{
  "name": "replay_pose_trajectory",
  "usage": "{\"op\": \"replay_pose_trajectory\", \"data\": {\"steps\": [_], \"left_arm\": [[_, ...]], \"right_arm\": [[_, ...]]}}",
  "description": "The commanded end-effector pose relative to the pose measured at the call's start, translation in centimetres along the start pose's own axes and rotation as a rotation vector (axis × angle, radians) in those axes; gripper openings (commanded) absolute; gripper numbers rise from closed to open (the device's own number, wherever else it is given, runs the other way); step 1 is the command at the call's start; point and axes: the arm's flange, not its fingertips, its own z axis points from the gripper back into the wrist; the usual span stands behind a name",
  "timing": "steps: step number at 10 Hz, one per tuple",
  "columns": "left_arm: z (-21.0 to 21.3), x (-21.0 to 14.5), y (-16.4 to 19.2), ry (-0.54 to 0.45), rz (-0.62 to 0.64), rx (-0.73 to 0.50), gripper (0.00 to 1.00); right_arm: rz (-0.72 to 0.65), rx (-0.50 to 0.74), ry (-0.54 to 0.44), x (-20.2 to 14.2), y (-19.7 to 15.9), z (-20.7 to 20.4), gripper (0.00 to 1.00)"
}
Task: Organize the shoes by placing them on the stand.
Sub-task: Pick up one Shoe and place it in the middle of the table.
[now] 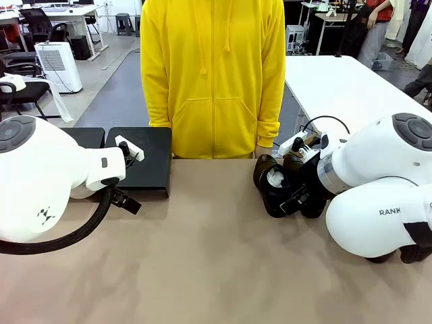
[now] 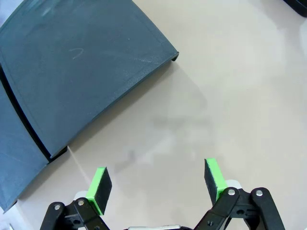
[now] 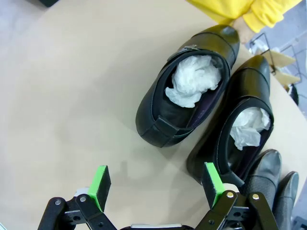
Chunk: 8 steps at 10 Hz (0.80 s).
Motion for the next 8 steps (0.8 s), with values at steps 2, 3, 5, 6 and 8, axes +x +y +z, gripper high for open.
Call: {"op": "replay_pose_trajectory", "data": {"steps": [2, 3, 5, 6, 8], "left_arm": [[0.0, 0.0, 0.0, 0.0, 0.0, 0.0, 1.0], [2.3, 0.1, 0.6, -0.05, 0.013, 0.009, 1.0], [7.5, 0.1, 2.3, -0.123, 0.097, -0.107, 1.0], [10.0, -0.2, 3.4, -0.133, 0.129, -0.188, 1.0], [13.6, -1.1, 5.5, -0.195, 0.173, -0.249, 1.0]], "right_arm": [[0.028, 0.002, -0.004, -0.4, -0.5, 1.1, 1.0], [0.003, 0.028, -0.005, -0.9, -2.6, 3.0, 1.0], [-0.052, 0.099, -0.033, -2.6, -7.1, 7.7, 1.0], [-0.081, 0.173, -0.046, -3.9, -9.8, 9.9, 1.0], [-0.165, 0.365, -0.08, -6.0, -15.0, 12.1, 1.0]]}}
